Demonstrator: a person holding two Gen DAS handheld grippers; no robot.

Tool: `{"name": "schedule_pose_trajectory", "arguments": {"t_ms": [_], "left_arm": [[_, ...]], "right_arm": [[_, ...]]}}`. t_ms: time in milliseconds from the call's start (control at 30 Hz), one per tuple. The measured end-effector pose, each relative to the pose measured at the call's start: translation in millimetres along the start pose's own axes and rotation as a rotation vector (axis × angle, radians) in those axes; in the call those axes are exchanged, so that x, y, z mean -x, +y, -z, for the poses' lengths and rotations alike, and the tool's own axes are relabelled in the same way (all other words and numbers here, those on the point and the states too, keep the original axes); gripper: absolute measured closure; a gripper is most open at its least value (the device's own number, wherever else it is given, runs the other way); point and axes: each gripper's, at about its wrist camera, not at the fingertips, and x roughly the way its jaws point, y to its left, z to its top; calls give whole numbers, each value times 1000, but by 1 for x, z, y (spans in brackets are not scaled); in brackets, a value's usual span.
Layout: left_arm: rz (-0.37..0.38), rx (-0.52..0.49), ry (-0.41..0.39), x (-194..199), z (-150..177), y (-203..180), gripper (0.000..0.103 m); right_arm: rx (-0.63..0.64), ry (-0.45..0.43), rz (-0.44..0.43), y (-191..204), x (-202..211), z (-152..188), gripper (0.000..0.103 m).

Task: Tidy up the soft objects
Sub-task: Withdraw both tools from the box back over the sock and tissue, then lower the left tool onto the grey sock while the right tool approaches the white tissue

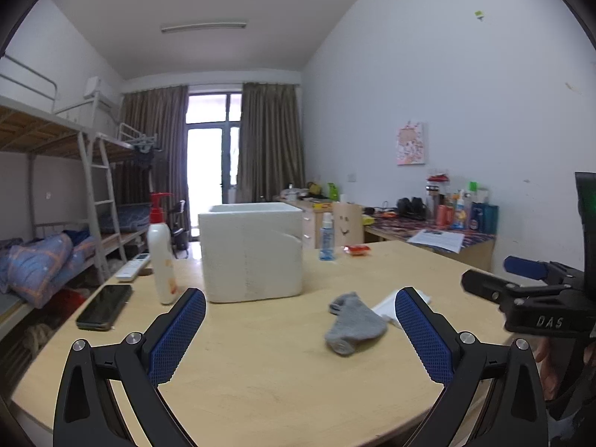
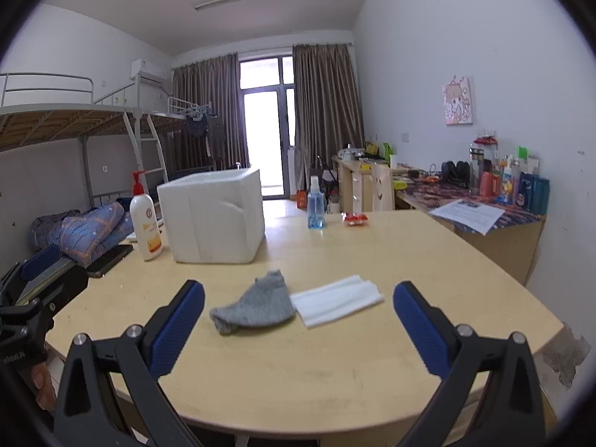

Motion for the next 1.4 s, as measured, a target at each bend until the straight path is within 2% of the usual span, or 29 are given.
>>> {"name": "schedule_pose_trajectory", "arguments": {"t_ms": [267, 533, 633, 1000, 1400], "left_arm": [[67, 11, 75, -13, 10, -21, 1], [108, -16, 104, -33, 8, -34, 1], [121, -21, 144, -49, 10, -39, 1], [120, -56, 250, -90, 14, -49, 1], [109, -30, 374, -136, 9, -45, 1]], "right_arm": [[23, 19, 36, -8, 13, 12, 0], [-16, 42, 69, -28, 2, 14, 0], [-25, 56, 77, -33, -5, 17, 0], [-49, 109, 92, -50, -30, 19, 0], [-76, 168, 117, -65, -63, 11, 0]]}}
